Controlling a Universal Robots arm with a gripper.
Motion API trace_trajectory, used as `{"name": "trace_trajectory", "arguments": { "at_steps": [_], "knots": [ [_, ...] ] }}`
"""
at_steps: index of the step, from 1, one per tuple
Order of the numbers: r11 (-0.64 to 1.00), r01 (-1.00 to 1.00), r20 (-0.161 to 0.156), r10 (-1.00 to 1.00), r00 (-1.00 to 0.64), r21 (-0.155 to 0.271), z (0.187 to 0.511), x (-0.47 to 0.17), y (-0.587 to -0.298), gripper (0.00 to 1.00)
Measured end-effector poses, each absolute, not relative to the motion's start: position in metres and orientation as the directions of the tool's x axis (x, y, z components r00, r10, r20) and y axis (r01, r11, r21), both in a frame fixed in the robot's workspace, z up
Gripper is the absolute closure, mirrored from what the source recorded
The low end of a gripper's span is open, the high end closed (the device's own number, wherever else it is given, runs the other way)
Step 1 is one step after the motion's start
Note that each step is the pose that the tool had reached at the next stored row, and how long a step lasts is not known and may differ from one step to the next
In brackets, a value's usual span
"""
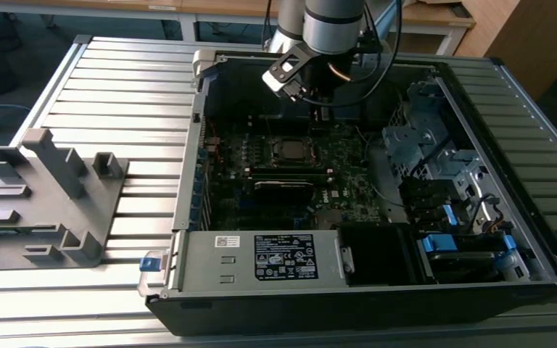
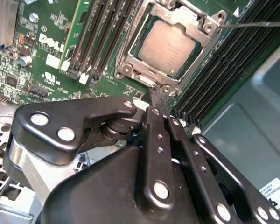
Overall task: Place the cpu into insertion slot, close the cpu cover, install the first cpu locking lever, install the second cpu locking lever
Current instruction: 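Close the cpu cover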
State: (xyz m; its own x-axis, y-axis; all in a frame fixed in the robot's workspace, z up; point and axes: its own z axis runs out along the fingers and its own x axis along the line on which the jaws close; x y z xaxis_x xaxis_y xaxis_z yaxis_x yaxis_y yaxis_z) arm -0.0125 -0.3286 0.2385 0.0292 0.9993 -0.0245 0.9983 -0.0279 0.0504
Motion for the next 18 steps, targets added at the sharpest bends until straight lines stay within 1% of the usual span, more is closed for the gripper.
{"name": "trace_trajectory", "arguments": {
  "at_steps": [2,11,18],
  "knots": [
    [-0.028,0.999,-0.025,0.999,0.029,0.04,0.238,-0.012,-0.329,0.9],
    [-0.028,0.999,-0.025,0.999,0.029,0.039,0.238,-0.013,-0.329,0.9],
    [-0.028,0.999,-0.025,0.999,0.029,0.039,0.236,-0.024,-0.329,0.9]
  ]
}}
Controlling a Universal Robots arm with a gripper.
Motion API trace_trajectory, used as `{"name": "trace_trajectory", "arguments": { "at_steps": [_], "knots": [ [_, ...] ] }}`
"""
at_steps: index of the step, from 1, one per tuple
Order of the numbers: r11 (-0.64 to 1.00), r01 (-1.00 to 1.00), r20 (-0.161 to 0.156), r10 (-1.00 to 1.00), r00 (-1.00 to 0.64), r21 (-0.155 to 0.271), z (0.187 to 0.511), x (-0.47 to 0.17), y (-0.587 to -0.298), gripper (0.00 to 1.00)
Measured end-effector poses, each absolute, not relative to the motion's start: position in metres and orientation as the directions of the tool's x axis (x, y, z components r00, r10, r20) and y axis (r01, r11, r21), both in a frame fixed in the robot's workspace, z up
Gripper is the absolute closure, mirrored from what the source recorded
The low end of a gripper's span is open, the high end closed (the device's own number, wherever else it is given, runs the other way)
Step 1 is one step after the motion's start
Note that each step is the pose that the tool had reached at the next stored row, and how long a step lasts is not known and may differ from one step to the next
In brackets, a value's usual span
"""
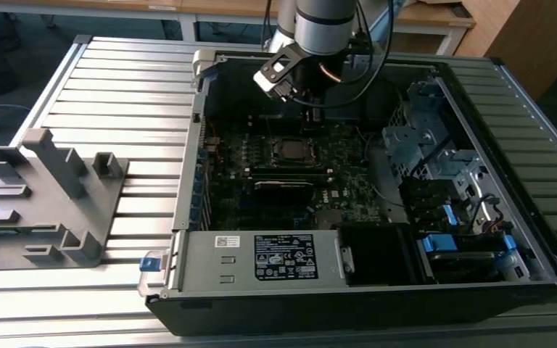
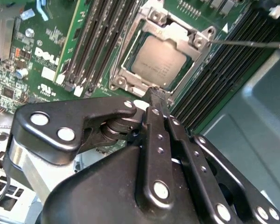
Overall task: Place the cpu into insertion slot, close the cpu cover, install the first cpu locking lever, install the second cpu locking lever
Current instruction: 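Close the cpu cover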
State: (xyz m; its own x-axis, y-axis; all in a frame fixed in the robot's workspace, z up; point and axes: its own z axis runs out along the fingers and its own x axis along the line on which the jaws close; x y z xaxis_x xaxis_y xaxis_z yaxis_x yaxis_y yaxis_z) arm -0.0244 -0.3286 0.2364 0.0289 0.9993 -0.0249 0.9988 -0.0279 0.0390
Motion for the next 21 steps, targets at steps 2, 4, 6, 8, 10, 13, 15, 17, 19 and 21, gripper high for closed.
{"name": "trace_trajectory", "arguments": {
  "at_steps": [2,4,6,8,10,13,15,17,19,21],
  "knots": [
    [-0.028,0.999,-0.025,0.999,0.029,0.039,0.2349,-0.0263,-0.3286,0.9],
    [-0.028,0.999,-0.025,0.999,0.029,0.039,0.2332,-0.0275,-0.3286,0.9],
    [-0.028,0.999,-0.025,0.999,0.029,0.039,0.2327,-0.0281,-0.3286,0.9],
    [-0.028,0.999,-0.025,0.999,0.029,0.039,0.2327,-0.0283,-0.3286,0.9],
    [-0.028,0.999,-0.025,0.999,0.029,0.039,0.2325,-0.0285,-0.3286,0.9],
    [-0.028,0.999,-0.025,0.999,0.029,0.039,0.2308,-0.0288,-0.3286,0.9],
    [-0.028,0.999,-0.025,0.999,0.029,0.039,0.23,-0.029,-0.3286,0.9],
    [-0.028,0.999,-0.025,0.999,0.029,0.039,0.23,-0.029,-0.3286,0.9],
    [-0.028,0.999,-0.025,0.999,0.029,0.039,0.2298,-0.029,-0.3286,0.9],
    [-0.027,0.999,-0.025,0.999,0.028,0.039,0.2298,-0.029,-0.3286,0.9]
  ]
}}
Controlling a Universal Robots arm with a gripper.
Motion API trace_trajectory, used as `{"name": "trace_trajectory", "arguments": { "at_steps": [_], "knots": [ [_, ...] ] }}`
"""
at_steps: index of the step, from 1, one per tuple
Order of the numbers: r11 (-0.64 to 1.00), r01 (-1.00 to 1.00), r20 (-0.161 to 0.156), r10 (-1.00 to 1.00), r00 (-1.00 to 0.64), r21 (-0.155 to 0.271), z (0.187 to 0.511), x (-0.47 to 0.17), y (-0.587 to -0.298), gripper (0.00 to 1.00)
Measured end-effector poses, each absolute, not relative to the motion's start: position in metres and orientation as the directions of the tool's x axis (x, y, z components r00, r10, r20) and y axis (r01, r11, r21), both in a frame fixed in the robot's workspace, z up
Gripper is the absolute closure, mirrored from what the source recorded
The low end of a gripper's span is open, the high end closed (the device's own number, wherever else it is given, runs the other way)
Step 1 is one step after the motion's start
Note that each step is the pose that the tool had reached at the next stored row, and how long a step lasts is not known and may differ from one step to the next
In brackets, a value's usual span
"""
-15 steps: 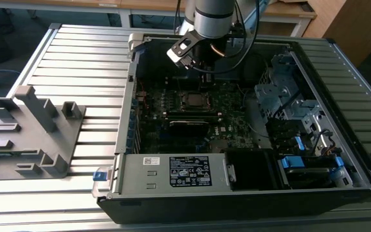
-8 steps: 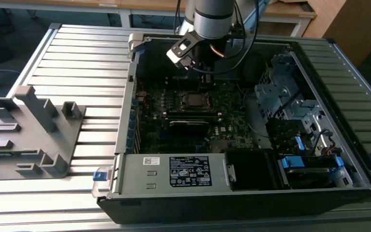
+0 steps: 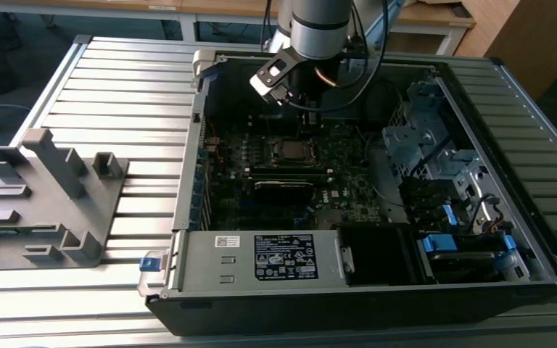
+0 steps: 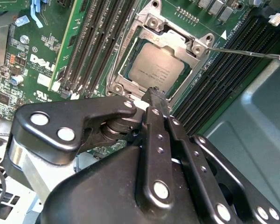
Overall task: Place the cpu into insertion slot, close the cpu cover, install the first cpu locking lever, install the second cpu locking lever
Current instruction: 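Close the cpu cover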
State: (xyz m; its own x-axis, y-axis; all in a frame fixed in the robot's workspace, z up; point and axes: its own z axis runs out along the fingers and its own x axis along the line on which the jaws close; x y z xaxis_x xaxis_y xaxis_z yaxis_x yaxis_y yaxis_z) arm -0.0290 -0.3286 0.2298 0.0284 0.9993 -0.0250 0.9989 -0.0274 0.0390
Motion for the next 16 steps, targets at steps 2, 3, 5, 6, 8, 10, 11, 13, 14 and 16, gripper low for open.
{"name": "trace_trajectory", "arguments": {
  "at_steps": [2,3,5,6,8,10,11,13,14,16],
  "knots": [
    [-0.021,0.999,-0.025,0.999,0.022,0.039,0.2297,-0.029,-0.3286,0.9],
    [-0.013,0.999,-0.025,1.0,0.014,0.039,0.2296,-0.0291,-0.3286,0.9],
    [0.009,0.999,-0.025,1.0,-0.008,0.039,0.2295,-0.0291,-0.3286,0.9],
    [0.022,0.999,-0.025,0.999,-0.021,0.039,0.2295,-0.0292,-0.3286,0.9],
    [0.048,0.998,-0.025,0.999,-0.047,0.039,0.2294,-0.0292,-0.3286,0.9],
    [0.052,0.998,-0.025,0.998,-0.051,0.039,0.2294,-0.0292,-0.3286,0.9],
    [0.052,0.998,-0.025,0.998,-0.051,0.039,0.2294,-0.0292,-0.3286,0.9],
    [0.052,0.998,-0.025,0.998,-0.052,0.039,0.2295,-0.0292,-0.3286,0.9],
    [0.053,0.998,-0.025,0.998,-0.052,0.039,0.2295,-0.0292,-0.3286,0.9],
    [0.057,0.998,-0.025,0.998,-0.056,0.039,0.2294,-0.0292,-0.3286,0.9]
  ]
}}
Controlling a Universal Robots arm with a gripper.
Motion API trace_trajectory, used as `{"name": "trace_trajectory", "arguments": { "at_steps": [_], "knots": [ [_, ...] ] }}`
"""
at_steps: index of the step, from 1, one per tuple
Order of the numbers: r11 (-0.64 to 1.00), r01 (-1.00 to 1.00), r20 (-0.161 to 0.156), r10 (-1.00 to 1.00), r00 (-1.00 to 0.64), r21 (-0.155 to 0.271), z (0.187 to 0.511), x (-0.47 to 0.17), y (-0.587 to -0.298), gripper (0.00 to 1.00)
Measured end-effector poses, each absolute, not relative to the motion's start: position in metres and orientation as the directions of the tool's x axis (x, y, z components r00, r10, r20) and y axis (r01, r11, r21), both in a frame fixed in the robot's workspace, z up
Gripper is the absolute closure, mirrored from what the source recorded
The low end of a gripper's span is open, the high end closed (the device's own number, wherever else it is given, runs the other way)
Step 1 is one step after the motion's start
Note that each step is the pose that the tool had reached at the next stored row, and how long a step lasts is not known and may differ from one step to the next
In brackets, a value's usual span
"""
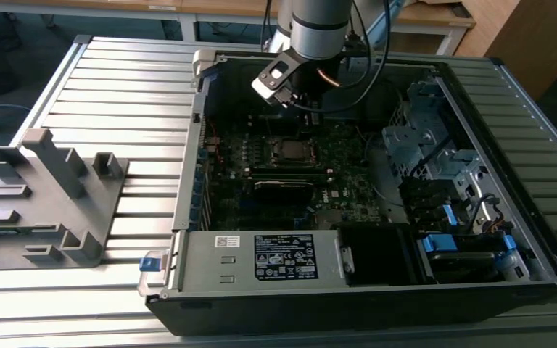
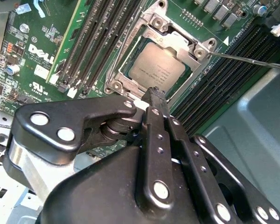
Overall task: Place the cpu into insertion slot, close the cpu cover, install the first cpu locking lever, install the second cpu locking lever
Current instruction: 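Close the cpu cover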
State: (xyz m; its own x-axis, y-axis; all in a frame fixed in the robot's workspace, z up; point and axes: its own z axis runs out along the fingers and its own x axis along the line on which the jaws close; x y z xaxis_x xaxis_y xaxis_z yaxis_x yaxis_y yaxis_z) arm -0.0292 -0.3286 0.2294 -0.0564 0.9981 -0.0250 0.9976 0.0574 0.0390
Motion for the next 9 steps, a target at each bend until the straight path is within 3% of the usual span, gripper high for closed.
{"name": "trace_trajectory", "arguments": {
  "at_steps": [9],
  "knots": [
    [0.189,0.981,-0.025,0.982,-0.188,0.039,0.2291,-0.0293,-0.3286,0.9]
  ]
}}
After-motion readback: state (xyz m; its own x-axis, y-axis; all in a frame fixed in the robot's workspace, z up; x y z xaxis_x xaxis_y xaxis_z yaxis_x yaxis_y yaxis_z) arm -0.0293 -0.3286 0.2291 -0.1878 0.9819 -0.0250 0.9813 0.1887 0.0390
